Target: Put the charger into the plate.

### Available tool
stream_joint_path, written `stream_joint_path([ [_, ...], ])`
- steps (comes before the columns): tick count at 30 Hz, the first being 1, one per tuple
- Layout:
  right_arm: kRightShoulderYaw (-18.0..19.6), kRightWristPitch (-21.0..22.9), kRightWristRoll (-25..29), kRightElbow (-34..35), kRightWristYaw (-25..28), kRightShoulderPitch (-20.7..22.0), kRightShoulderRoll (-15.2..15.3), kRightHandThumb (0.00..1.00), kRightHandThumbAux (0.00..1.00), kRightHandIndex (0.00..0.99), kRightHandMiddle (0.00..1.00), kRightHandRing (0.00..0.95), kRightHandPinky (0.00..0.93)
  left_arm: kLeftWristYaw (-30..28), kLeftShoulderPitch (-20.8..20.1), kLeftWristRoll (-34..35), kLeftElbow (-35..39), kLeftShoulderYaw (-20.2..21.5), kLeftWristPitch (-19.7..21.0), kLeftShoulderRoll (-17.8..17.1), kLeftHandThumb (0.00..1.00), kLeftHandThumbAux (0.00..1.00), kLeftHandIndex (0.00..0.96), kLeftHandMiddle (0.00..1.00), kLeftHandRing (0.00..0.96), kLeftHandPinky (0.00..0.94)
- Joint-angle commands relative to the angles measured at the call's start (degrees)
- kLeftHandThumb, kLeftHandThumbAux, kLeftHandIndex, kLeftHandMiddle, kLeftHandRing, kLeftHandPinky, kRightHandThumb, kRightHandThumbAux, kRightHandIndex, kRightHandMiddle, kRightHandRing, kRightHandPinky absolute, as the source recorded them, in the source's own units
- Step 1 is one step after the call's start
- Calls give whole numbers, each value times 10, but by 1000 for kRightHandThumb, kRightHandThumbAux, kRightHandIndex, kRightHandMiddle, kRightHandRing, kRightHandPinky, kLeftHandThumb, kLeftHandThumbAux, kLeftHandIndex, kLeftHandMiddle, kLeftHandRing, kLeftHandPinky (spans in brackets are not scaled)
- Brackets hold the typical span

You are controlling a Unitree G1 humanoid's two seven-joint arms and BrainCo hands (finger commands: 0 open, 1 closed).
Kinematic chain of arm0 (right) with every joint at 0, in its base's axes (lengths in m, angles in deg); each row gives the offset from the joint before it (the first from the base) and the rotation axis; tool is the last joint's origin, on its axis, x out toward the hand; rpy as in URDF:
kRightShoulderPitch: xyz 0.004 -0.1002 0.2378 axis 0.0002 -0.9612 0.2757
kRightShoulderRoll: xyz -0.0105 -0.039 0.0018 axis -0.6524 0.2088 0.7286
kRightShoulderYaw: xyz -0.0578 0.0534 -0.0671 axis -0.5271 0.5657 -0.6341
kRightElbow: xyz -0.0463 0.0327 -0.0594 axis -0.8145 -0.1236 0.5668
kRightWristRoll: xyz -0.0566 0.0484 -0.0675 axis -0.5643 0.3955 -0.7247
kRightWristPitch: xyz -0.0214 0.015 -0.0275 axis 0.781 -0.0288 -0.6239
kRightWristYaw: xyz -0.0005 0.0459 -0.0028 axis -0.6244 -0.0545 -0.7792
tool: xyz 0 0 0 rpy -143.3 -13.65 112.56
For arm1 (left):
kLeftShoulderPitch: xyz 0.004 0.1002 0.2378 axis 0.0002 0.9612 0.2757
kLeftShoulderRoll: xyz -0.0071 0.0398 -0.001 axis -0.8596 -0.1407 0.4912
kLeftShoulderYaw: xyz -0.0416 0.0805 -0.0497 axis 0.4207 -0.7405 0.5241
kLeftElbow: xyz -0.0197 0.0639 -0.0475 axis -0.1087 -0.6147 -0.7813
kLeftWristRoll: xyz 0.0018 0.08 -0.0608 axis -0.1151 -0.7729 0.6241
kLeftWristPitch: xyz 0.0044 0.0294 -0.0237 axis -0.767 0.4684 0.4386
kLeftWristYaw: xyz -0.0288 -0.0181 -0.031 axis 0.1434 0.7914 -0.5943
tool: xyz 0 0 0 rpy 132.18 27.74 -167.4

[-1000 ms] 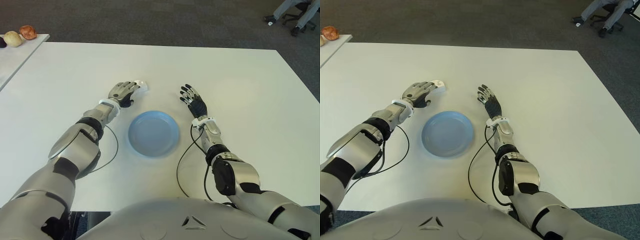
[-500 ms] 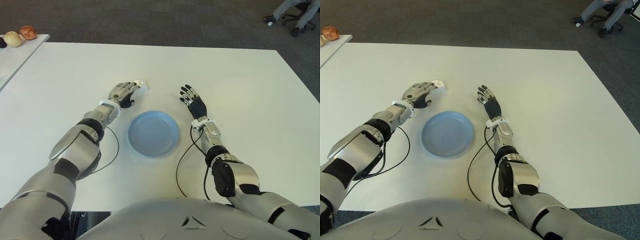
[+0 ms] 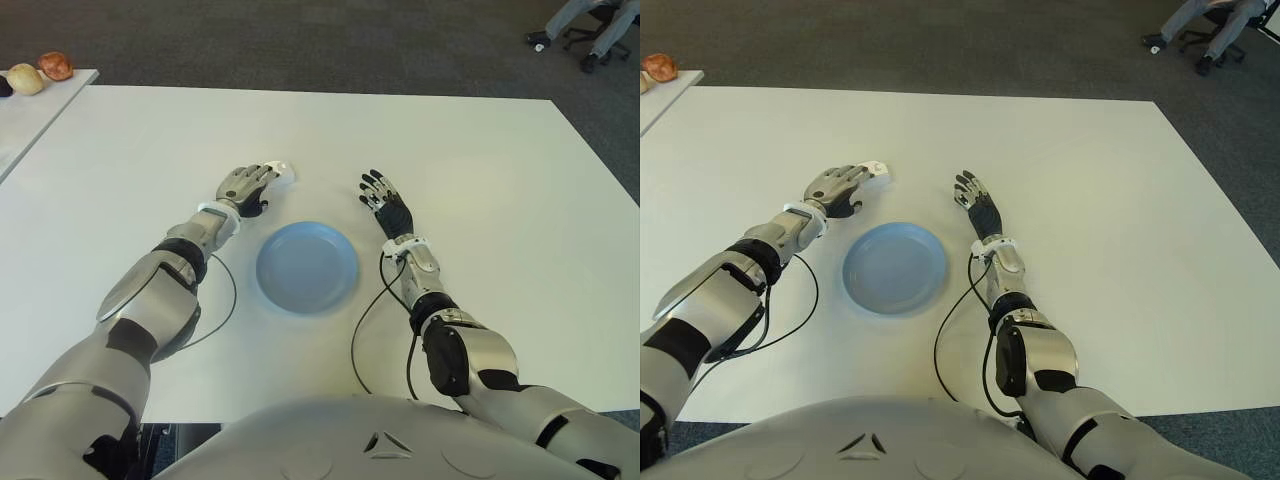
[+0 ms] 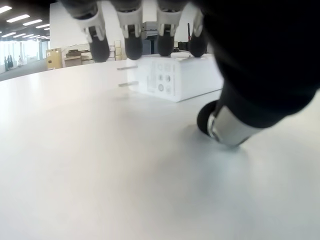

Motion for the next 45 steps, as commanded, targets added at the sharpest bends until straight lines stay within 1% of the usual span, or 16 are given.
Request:
stream_joint_path([
  [1,-4,42,-2,-32,-12,-52,-8,1,615,83,119,73,53,-8,44,-56,-15,-56,-4,-14,0,735,0,11,0,32],
  [4,-4,43,-2,-32,-12,-52,-8,0,615,80,118,72,47,2,44,-70,-13,-75,-9,-25,0,748,0,10,0,33],
  [7,-4,45,-2,-32,-13,-51,-9,0,615,78,117,71,47,14,46,-80,-3,-92,-26,-47,0,753,0,6,0,28],
  [11,-4,46,-2,-32,-13,-51,-9,0,615,73,113,68,50,28,47,-92,6,-112,-38,-66,0,762,0,1,0,28],
  [12,-4,47,-2,-32,-14,-50,-9,0,616,71,112,67,50,36,47,-97,11,-118,-46,-77,0,765,0,0,0,25],
  [14,-4,47,-2,-33,-14,-50,-9,0,617,70,111,66,51,45,46,-101,17,-125,-54,-90,0,768,0,0,0,21],
  [17,-3,48,-1,-33,-13,-49,-9,0,618,68,110,66,54,64,41,-110,44,-134,-81,-124,0,773,0,0,0,11],
  [18,-2,48,-1,-33,-12,-49,-8,0,618,68,111,67,55,75,39,-117,61,-139,-89,-141,0,774,0,0,0,7],
  [22,-1,49,0,-35,-12,-48,-8,0,616,69,114,70,55,95,36,-130,107,-143,-101,-178,0,782,0,0,0,4],
  [28,1,53,2,-37,-11,-46,-9,0,608,73,119,73,39,119,52,-131,183,-120,-104,-235,0,791,0,0,0,0],
  [33,-1,52,-2,-39,-14,-43,-8,0,610,72,118,71,45,126,72,-135,227,-99,-101,-272,0,786,0,0,0,0],
  [38,-1,53,-2,-41,-16,-42,-7,0,621,69,116,71,52,120,108,-134,313,-64,-102,-329,0,771,0,0,0,0],
  [45,-2,55,-4,-42,-20,-40,-6,0,619,70,116,73,55,87,165,-119,414,-7,-97,-377,0,752,0,0,0,0],
])
